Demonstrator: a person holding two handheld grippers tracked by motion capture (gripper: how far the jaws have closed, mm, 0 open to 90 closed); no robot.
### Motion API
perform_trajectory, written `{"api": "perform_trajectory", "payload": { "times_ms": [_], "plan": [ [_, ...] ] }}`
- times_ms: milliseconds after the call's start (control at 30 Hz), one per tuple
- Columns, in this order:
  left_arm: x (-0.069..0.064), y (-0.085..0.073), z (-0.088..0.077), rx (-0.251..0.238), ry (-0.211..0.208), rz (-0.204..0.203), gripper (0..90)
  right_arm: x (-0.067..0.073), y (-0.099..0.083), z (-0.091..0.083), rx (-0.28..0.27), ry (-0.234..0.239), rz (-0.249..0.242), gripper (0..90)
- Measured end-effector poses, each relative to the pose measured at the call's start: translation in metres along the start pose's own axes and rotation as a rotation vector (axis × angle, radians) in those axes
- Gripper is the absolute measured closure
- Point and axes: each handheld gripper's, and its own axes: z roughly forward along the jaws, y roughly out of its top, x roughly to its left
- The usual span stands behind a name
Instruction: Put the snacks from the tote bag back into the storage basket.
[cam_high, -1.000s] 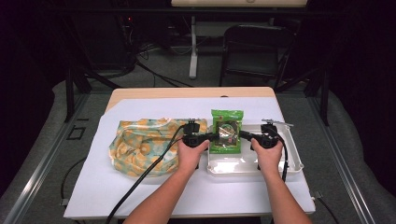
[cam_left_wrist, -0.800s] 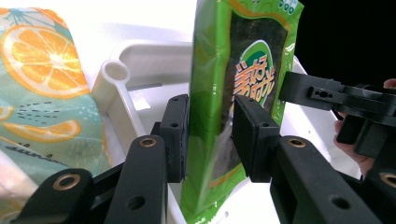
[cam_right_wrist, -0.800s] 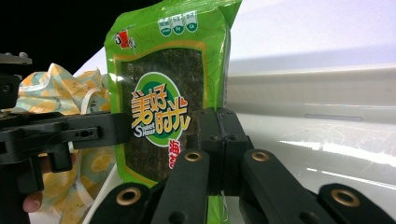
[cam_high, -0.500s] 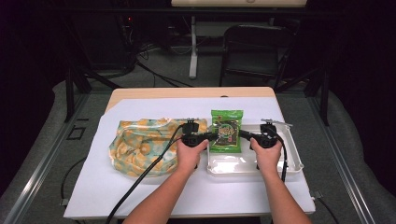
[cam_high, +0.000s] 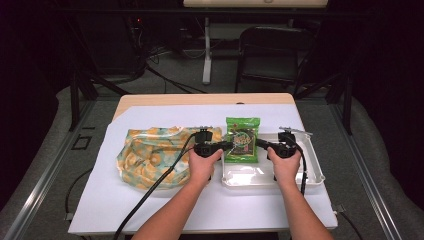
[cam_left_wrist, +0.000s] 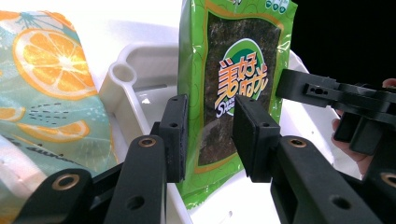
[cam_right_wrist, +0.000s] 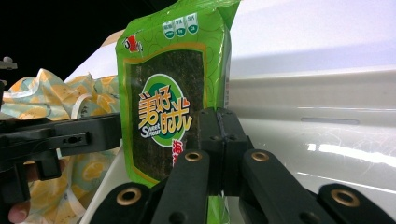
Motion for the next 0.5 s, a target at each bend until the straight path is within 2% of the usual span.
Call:
{"api": "perform_trajectory", "payload": {
  "times_ms": [133, 333, 500],
  "plan": [
    [0.0, 0.001, -0.003, 0.002, -0.002, 0.006, 65.9, -0.002, 0.001, 0.001, 0.0, -0.003, 0.006, 90.0],
    [-0.004, 0.001, -0.011, 0.005, 0.02, 0.047, 66.0, -0.005, 0.001, 0.007, 0.018, -0.03, 0.028, 90.0],
    [-0.008, 0.002, -0.016, -0.004, 0.012, 0.053, 66.0, -0.006, 0.002, 0.01, 0.016, -0.033, 0.037, 90.0]
  ]
}}
